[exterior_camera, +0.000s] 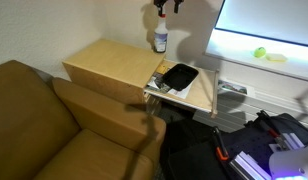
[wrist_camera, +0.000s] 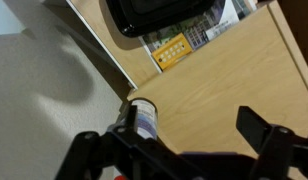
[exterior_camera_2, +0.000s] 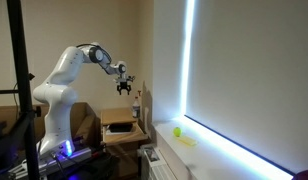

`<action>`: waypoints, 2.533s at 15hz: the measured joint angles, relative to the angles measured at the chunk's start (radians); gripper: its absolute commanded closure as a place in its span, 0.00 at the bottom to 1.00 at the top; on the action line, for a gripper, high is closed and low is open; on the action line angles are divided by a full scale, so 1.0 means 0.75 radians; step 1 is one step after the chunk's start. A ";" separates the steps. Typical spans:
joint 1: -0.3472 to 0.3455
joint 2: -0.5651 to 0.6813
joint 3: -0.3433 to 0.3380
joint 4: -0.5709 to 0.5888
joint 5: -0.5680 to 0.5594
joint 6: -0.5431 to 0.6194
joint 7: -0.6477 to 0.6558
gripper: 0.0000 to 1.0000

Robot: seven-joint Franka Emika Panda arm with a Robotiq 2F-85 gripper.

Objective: Move the spray bottle forward

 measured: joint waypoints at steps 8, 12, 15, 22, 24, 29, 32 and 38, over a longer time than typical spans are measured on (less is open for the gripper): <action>0.044 0.285 -0.088 0.463 -0.005 0.135 0.275 0.00; 0.047 0.285 -0.095 0.463 -0.012 0.134 0.279 0.00; 0.055 0.296 -0.120 0.459 -0.026 0.208 0.324 0.00; 0.040 0.483 -0.165 0.466 0.000 0.580 0.454 0.25; 0.040 0.515 -0.182 0.476 0.001 0.645 0.480 0.34; 0.041 0.514 -0.205 0.480 0.002 0.669 0.500 0.68; 0.040 0.512 -0.216 0.484 0.005 0.668 0.514 0.90; 0.026 0.510 -0.222 0.485 0.052 0.661 0.515 0.92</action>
